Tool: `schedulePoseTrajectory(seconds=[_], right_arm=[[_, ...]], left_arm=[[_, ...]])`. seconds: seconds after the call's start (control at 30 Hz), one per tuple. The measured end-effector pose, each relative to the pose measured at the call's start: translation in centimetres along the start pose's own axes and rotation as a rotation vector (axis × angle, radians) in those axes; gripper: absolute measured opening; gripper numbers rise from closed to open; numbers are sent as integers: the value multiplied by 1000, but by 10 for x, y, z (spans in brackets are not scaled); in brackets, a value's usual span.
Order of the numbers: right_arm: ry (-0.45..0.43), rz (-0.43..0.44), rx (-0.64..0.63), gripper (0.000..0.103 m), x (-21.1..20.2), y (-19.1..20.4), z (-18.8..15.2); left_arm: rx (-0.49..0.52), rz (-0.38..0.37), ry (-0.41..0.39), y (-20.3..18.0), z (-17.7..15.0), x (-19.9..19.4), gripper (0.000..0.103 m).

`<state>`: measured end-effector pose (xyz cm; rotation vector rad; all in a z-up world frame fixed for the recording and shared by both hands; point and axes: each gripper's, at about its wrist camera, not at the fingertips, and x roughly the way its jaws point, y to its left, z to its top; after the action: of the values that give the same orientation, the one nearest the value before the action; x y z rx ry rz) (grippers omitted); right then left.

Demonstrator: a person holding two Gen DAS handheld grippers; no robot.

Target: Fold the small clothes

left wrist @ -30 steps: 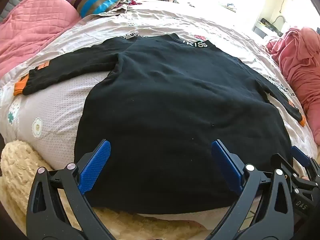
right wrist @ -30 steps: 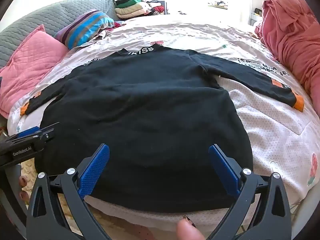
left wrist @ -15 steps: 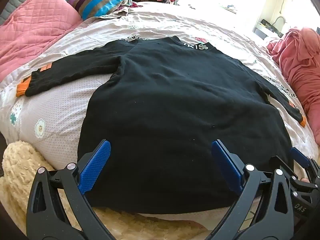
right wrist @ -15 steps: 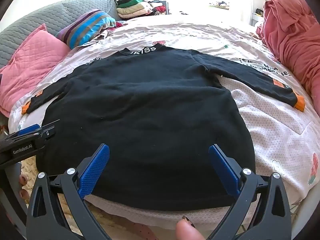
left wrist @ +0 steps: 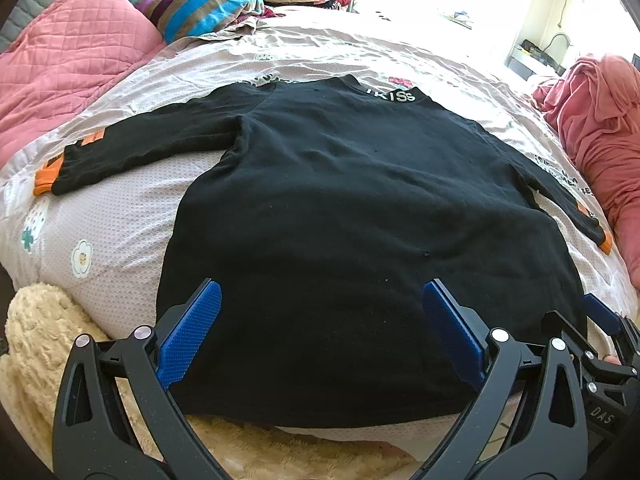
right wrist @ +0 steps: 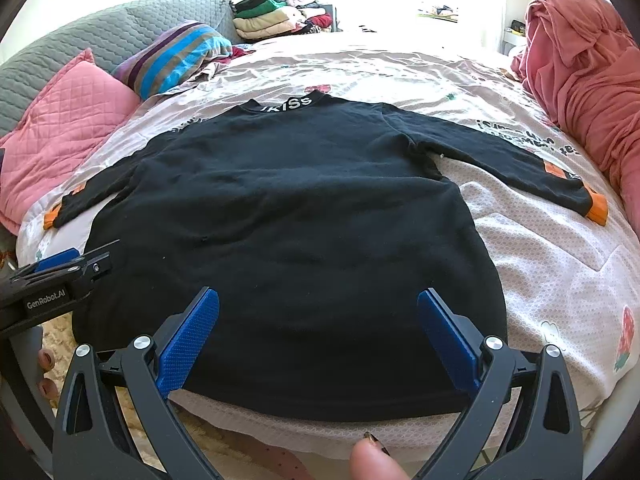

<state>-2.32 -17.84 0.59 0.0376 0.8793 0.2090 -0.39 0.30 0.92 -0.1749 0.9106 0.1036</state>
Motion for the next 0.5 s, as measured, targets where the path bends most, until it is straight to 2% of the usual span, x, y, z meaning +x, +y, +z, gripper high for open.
schedulePoseTrajectory(seconds=[0.5], right_arm=[[12,9,1,99,3,3,-2]], left_arm=[[0,4,-11,0,0,-1,95]])
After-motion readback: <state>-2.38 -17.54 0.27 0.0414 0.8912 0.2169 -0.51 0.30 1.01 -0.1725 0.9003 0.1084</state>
